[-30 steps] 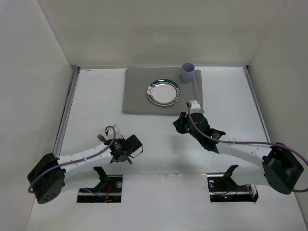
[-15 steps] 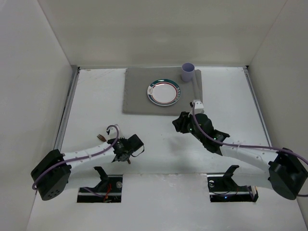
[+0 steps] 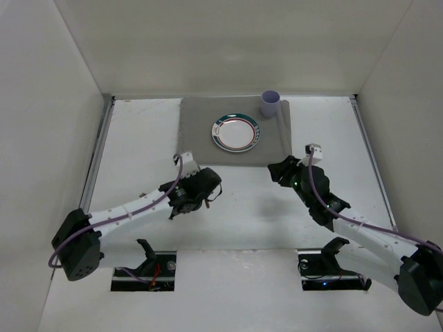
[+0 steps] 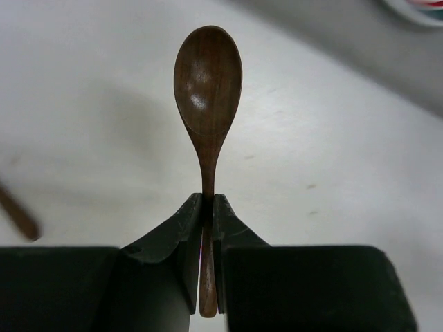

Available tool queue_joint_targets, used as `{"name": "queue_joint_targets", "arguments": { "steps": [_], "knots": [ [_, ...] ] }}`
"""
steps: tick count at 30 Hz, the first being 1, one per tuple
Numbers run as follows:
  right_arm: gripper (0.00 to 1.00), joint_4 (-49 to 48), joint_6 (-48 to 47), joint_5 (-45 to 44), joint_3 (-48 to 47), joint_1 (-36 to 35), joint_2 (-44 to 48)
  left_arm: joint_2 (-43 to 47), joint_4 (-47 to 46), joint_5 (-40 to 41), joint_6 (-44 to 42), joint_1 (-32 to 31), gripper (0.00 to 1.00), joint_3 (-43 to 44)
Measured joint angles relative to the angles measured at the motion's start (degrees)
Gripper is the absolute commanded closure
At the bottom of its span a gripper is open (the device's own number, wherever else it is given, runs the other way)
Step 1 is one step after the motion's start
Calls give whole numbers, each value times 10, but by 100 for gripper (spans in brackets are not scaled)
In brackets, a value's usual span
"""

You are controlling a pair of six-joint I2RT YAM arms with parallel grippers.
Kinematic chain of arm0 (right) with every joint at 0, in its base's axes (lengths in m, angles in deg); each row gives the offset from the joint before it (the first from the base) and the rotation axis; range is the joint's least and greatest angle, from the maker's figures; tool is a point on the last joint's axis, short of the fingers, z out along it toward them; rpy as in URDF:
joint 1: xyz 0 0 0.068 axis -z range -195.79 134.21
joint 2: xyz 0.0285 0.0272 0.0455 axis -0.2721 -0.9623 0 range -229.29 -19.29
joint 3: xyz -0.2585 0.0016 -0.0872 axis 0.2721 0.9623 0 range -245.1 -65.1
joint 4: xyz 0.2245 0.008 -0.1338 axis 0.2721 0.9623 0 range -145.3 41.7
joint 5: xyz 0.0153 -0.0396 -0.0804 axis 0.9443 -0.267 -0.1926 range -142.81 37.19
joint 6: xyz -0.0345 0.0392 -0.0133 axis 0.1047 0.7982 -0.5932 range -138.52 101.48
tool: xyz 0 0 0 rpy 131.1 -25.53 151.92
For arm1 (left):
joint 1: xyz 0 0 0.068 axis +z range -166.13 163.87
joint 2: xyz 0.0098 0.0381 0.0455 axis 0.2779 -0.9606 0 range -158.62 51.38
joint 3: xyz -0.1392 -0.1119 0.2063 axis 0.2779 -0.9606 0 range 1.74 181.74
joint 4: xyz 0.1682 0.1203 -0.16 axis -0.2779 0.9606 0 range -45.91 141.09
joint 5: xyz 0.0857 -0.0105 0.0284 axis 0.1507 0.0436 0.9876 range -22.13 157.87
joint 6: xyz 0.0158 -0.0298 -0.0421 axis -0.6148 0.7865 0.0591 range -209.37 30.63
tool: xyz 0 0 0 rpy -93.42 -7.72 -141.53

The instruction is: Set the dinner table for one person

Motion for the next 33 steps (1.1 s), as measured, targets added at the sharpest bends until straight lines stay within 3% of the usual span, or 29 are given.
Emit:
{"name": "queue_joint_targets", "arguments": {
  "steps": [2,5,7,15,21,28,33],
  "knots": [
    [56,1,13,-7,13,24,13,-53,-55,-14,-53,6,96,60],
    [79,5,32,-17,30,68,30,-149,-137,-48,-120,15,96,153],
    [88,10,44,-22,37,91,40,-213,-177,-68,-160,21,96,215],
    [80,14,75,-25,39,115,37,-466,-246,-141,-243,44,96,492],
    [62,14,85,-26,53,118,45,-601,-243,-180,-245,61,96,648],
    [61,13,89,-33,58,127,68,-715,-225,-201,-238,75,96,766],
    [60,13,89,-34,58,127,65,-763,-214,-205,-235,77,94,803]
  ]
}}
